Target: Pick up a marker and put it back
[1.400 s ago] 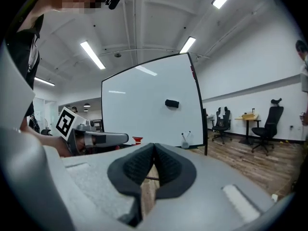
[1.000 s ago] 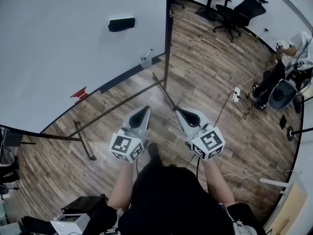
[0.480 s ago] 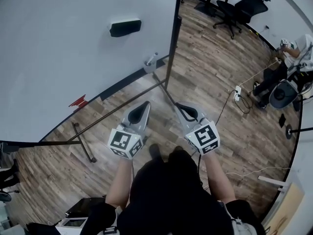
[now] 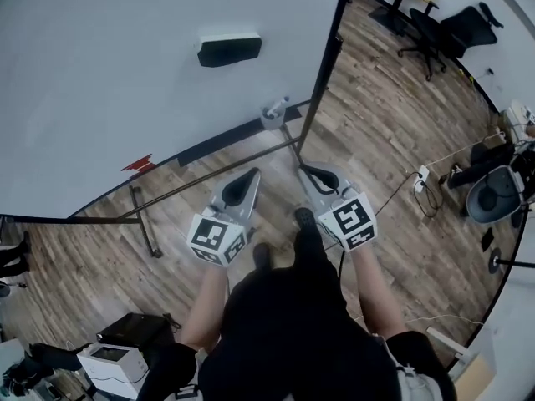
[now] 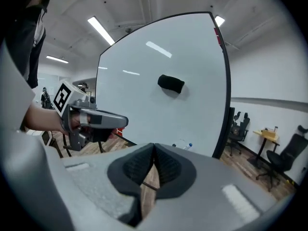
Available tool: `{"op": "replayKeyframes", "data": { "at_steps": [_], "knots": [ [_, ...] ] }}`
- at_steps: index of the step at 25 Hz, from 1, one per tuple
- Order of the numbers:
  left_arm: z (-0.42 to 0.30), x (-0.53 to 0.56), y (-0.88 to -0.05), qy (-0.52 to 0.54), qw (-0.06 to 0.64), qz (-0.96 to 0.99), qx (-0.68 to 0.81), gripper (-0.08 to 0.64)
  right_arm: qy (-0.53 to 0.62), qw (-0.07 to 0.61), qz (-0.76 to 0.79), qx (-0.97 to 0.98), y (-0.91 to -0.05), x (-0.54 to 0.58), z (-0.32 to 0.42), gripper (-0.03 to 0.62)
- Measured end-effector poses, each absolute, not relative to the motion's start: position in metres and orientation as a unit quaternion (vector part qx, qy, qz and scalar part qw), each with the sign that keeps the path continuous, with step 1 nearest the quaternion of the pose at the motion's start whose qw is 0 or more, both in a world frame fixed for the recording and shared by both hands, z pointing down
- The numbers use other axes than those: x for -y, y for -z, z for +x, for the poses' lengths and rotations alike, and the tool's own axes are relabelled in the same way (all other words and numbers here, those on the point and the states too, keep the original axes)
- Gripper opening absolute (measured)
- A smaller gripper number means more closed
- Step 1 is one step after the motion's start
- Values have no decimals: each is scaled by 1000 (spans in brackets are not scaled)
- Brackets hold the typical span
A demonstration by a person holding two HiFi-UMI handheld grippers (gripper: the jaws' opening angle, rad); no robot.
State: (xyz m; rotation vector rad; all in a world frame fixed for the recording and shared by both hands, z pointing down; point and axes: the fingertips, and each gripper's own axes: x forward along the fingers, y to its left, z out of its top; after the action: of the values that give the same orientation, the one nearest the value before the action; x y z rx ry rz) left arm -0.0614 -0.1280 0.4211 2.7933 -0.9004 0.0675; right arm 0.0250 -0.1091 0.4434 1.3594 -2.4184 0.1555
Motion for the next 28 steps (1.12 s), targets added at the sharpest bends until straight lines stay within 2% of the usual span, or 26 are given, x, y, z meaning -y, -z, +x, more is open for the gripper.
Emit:
{"op": "replayKeyframes", "data": {
  "at_steps": [5,8,11,19,25,28],
  "knots": [
    [-31,155,-413,-23,104,931,349,11,-32,197,432,880,-447,155,50,3],
    [-17,167,-409,-23,101,918,383,11,-33,197,391,898,-458,175,59,66],
    [-4,177,-411,-27,99,906,411,11,-35,201,365,909,-471,195,66,98],
    [-2,191,-422,-27,111,866,486,11,-34,220,309,925,-506,238,57,110],
    [-3,187,-430,-26,123,840,528,11,22,270,275,923,-531,257,45,155],
    [-7,180,-435,-28,132,828,544,11,37,285,264,920,-541,265,40,155]
  ]
}}
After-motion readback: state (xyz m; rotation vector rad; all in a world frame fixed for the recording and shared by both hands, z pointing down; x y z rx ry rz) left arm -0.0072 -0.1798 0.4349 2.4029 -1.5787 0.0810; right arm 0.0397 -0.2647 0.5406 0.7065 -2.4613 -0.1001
